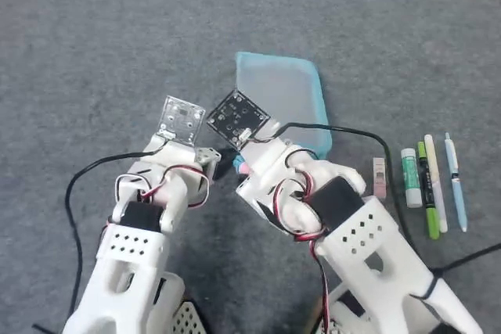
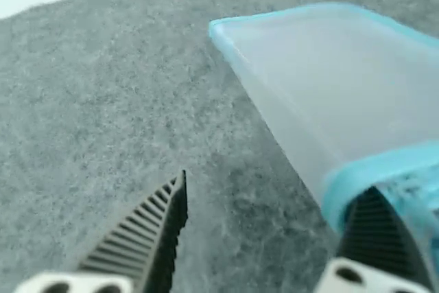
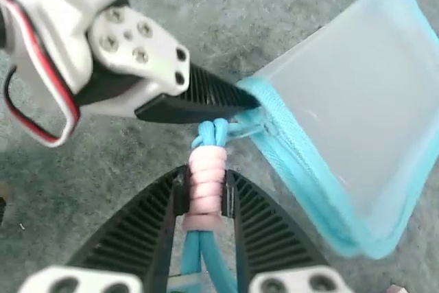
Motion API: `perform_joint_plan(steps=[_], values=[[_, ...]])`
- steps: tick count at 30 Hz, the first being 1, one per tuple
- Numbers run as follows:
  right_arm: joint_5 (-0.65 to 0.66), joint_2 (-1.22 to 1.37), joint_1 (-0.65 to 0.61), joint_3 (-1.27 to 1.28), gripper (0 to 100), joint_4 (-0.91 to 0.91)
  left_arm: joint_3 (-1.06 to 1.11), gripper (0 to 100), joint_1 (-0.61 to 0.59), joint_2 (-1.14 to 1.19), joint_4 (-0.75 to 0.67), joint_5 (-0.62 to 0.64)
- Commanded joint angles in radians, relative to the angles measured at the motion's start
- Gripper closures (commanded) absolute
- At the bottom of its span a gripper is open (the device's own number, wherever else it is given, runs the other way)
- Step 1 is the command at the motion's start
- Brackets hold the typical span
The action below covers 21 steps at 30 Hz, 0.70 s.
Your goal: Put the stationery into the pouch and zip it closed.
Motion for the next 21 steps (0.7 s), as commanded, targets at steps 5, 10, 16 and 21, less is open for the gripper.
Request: perform_joint_plan(steps=[5, 10, 16, 21], values=[[0.057, -0.045, -0.082, 0.023, 99.3, 0.008, -0.056, 66, -0.006, 0.014, -0.081, 0.057], [0.083, -0.047, -0.17, 0.055, 99.3, 0.008, -0.031, 66, -0.005, 0.015, -0.127, 0.063], [0.095, -0.09, -0.18, 0.069, 99.3, 0.008, 0.018, 66, 0.026, 0.015, -0.209, 0.061], [0.11, -0.226, -0.18, 0.126, 99.3, 0.007, 0.051, 68, 0.115, 0.015, -0.239, 0.055]])
